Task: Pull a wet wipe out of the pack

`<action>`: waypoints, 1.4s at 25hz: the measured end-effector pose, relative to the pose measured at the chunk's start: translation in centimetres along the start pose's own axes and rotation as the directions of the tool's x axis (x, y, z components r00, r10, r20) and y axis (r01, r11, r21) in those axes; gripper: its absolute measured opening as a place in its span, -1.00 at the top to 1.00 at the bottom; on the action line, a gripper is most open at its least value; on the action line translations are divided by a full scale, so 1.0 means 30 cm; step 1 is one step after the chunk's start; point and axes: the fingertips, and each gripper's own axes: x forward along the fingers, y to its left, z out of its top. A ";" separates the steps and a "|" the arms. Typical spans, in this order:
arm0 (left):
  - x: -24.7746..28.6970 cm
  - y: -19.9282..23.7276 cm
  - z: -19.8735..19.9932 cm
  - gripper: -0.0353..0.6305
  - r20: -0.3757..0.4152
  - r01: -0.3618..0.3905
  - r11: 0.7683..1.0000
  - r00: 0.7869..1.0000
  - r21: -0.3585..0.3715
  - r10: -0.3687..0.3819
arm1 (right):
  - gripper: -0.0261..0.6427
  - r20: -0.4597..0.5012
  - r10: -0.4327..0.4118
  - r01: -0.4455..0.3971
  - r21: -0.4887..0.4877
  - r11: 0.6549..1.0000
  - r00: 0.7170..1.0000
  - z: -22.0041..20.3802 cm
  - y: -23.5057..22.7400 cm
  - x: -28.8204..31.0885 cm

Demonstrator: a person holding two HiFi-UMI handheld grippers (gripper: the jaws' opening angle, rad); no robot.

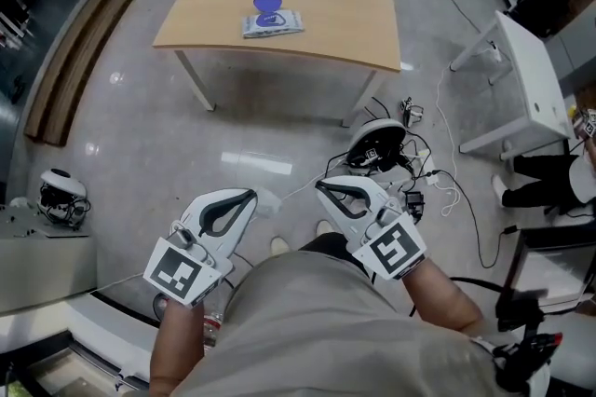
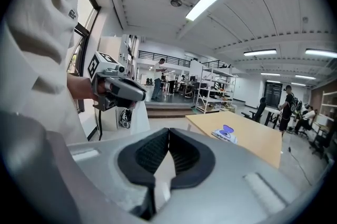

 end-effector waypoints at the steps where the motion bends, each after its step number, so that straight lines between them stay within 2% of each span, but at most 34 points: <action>1: 0.002 -0.003 -0.002 0.87 0.000 0.001 1.000 1.000 -0.001 -0.001 | 0.91 0.001 0.001 -0.001 -0.003 1.000 1.000 -0.001 0.002 -0.003; 11: 0.010 -0.017 -0.038 0.87 0.004 0.009 1.000 1.000 -0.024 -0.009 | 0.91 -0.025 0.009 -0.009 -0.006 1.000 1.000 -0.019 0.012 -0.006; 21: 0.038 -0.057 -0.071 0.87 0.000 0.052 0.998 0.999 -0.028 -0.052 | 0.91 -0.040 -0.004 0.004 0.001 1.000 0.999 -0.056 0.041 -0.036; 26: 0.069 -0.040 -0.073 0.87 -0.017 0.059 0.998 0.998 -0.037 -0.059 | 0.91 -0.039 0.005 -0.006 -0.003 1.000 0.999 -0.055 0.009 -0.021; 35: 0.105 -0.032 -0.050 0.87 0.020 0.062 0.998 0.998 -0.026 -0.061 | 0.91 -0.048 -0.006 0.005 -0.023 1.000 0.999 -0.074 -0.028 -0.039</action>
